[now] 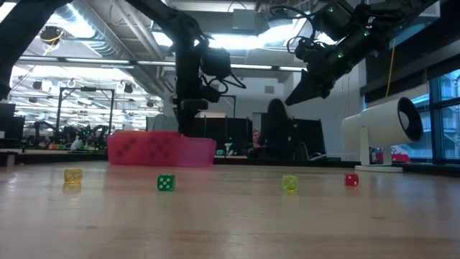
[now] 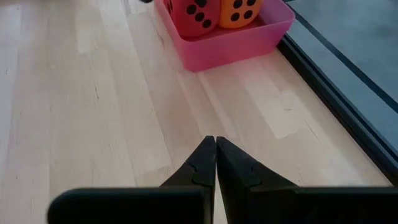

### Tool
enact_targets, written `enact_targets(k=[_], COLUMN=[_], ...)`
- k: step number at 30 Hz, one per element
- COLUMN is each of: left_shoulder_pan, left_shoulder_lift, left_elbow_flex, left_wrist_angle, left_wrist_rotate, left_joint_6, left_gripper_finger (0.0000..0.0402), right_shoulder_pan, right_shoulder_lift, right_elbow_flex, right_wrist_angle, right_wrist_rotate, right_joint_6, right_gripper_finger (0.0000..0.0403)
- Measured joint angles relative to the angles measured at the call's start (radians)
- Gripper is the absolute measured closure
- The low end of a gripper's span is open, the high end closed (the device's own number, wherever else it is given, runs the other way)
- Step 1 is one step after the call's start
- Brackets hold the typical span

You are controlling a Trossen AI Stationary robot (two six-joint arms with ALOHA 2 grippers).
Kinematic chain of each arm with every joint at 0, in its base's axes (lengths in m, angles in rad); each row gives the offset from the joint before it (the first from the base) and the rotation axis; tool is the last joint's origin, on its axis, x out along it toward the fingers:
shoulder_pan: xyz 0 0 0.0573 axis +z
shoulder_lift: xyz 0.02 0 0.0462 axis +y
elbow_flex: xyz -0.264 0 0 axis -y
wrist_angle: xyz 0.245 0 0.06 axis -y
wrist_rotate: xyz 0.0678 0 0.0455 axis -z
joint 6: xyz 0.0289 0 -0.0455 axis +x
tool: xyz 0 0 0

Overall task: Pick & Place Dice
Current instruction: Adjust the large dice in the red bin, then put the small red die into the red bin

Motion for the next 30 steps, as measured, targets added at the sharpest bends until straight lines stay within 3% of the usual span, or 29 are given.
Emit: enact_targets(k=[6, 10, 13, 23, 30], left_shoulder_pan=[-0.046, -0.076, -0.104, -0.303, -0.416], left_shoulder_lift=[-0.063, -0.157, -0.254, -0.641, -0.759], left_elbow_flex=[-0.001, -0.002, -0.060, -0.621, -0.895], left_wrist_angle=[0.010, 0.019, 0.083, 0.653, 0.938], left_wrist_rotate=[0.042, 0.153, 0.156, 0.126, 0.125], left_joint_6=[0.000, 0.000, -0.016, -0.170, -0.183], left_gripper_finger=[0.0401, 0.0399, 0.0399, 0.0399, 0.0398], right_shoulder_pan=[0.000, 0.000, 0.007, 0.069, 0.080], right_shoulder_lift=[0.000, 0.000, 0.000, 0.000, 0.000], right_elbow_flex=[0.000, 0.000, 0.000, 0.000, 0.000], right_wrist_angle=[-0.031, -0.042, -0.042, -0.029, 0.046], right_wrist_rotate=[-0.008, -0.008, -0.036, -0.231, -0.247], right_joint_6=[0.035, 0.051, 0.050, 0.052, -0.023], right_gripper_finger=[0.0387, 0.0387, 0.0387, 0.0387, 0.0387])
